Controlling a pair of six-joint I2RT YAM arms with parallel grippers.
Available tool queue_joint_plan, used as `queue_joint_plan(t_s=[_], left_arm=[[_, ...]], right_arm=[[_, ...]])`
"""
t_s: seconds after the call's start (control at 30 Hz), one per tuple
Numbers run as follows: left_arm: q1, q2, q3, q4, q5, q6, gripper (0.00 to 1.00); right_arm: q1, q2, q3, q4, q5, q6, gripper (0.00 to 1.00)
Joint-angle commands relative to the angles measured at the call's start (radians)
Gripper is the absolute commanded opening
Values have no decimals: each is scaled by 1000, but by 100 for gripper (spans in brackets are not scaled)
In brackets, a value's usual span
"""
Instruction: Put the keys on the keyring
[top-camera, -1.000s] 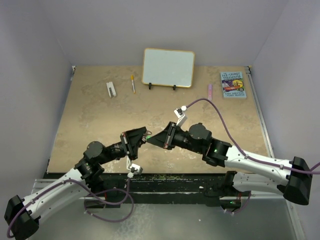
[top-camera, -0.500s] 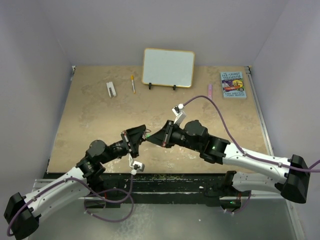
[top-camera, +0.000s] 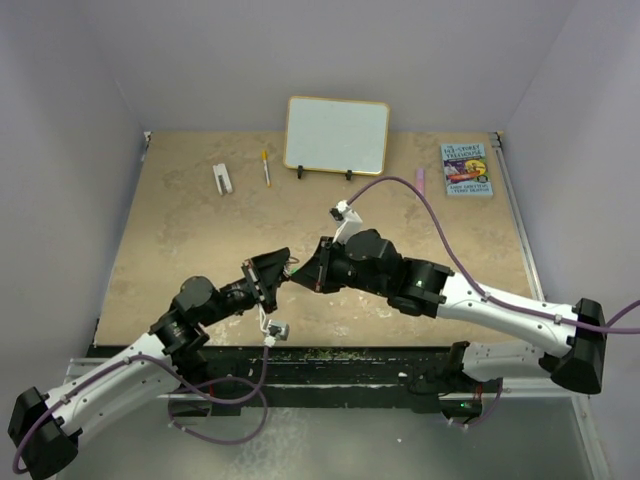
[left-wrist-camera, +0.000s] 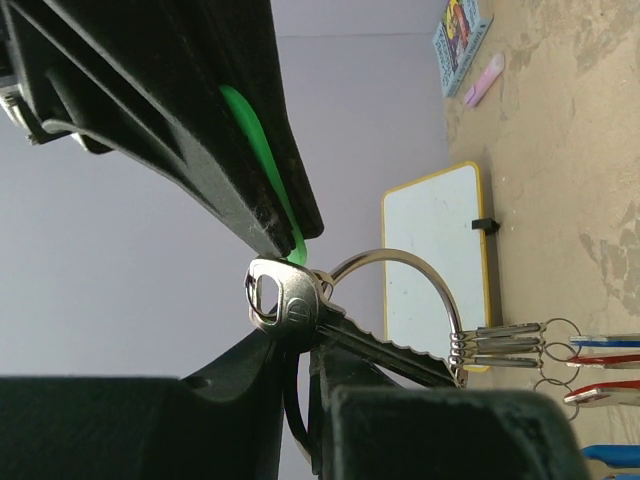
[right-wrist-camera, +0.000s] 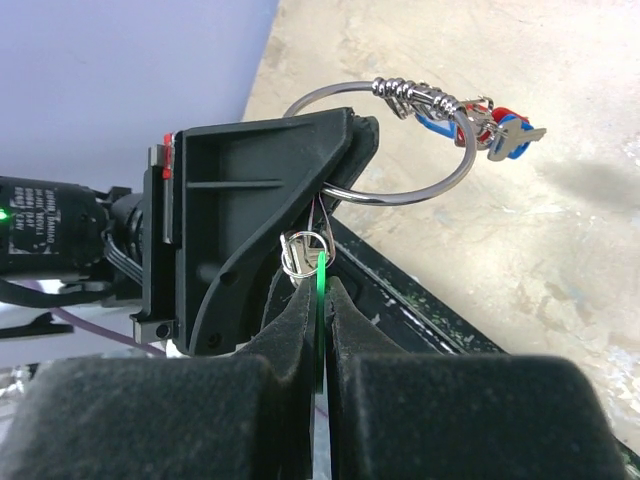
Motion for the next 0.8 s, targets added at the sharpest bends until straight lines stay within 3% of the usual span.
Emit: queue_joint_plan(t_s=[0.0, 0.47, 0.77], left_arm=[[-7, -11, 72, 29, 56, 39, 4], [-8, -14, 125, -114, 69, 55, 4], [-8, -5, 152, -133, 41, 27, 4]], right_arm=[[45, 52, 118, -114, 21, -82, 0], [162, 196, 352, -426, 125, -259, 0], [207, 212, 369, -504, 164, -274, 0]])
